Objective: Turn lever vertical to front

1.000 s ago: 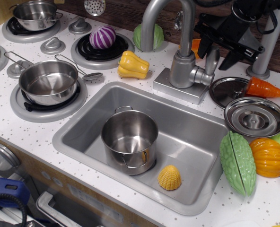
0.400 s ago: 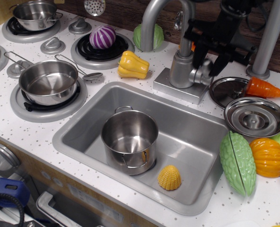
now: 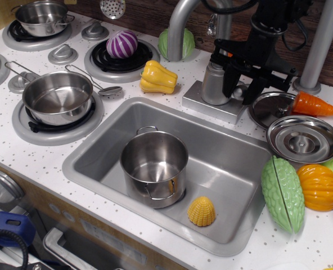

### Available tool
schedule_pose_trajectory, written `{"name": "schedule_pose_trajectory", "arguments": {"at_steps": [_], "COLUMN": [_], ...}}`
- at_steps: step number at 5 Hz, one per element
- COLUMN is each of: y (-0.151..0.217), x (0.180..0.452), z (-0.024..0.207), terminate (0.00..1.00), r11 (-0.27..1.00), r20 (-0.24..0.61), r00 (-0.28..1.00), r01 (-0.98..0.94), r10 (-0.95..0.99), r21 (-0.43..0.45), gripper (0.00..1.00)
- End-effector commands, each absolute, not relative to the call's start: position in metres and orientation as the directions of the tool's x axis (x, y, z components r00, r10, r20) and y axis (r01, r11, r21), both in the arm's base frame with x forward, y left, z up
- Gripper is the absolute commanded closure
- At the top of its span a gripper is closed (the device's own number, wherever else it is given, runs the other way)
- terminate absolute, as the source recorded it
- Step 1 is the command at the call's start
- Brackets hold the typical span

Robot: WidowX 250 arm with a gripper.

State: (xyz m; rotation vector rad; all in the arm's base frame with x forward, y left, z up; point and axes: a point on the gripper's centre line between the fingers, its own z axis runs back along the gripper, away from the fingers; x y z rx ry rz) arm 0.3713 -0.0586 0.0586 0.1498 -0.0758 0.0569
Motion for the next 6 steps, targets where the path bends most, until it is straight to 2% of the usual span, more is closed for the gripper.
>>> {"name": "schedule_pose_trajectory", "arguments": {"at_steps": [1,2,3,4,5,6], "y": [-0.051,-0.048,-0.047,-0.050,-0.054,-0.058], "x": [0.372,0.370,0.370,0.364,0.353,0.345], "z": [0.058,0.047,0.046,0.066,0.077,0.086], "terminate": [0.00,0.00,0.00,0.00,0.00,1.00], "r11": [0.991,0.992,0.992,0.986,0.982,0.980], "r20": [0.120,0.131,0.136,0.115,0.088,0.075], "r00": [0.992,0.990,0.990,0.992,0.994,0.994], "r01": [-0.063,-0.057,-0.053,-0.065,-0.084,-0.090], "r10": [0.048,0.041,0.037,0.048,0.070,0.078], "r21": [0.120,0.116,0.117,0.154,0.170,0.175], "gripper": [1.00,1.00,1.00,0.00,0.00,0.00]}}
